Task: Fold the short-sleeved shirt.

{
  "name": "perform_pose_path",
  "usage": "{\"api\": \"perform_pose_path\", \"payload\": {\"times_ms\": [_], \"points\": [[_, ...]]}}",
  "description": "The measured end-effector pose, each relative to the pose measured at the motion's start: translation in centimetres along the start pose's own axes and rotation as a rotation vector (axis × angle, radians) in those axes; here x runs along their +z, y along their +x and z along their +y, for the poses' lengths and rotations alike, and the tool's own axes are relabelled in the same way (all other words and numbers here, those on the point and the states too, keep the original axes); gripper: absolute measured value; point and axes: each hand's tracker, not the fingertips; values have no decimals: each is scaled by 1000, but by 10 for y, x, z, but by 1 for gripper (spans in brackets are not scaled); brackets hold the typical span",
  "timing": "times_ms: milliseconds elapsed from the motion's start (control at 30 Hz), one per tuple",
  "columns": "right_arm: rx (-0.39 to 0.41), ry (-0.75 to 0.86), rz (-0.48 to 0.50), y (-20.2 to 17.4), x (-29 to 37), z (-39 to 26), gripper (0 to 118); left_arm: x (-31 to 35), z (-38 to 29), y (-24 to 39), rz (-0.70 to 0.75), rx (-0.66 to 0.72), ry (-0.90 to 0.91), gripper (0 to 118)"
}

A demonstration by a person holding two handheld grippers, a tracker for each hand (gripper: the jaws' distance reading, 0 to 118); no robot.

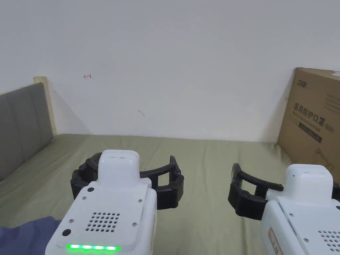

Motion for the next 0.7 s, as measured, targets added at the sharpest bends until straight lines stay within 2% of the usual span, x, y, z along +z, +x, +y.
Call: {"api": "perform_pose_path", "payload": {"times_ms": [700], "points": [[3,-2,3,0,-3,0,118,-3,3,2,-3,-18,-1,118]]}}
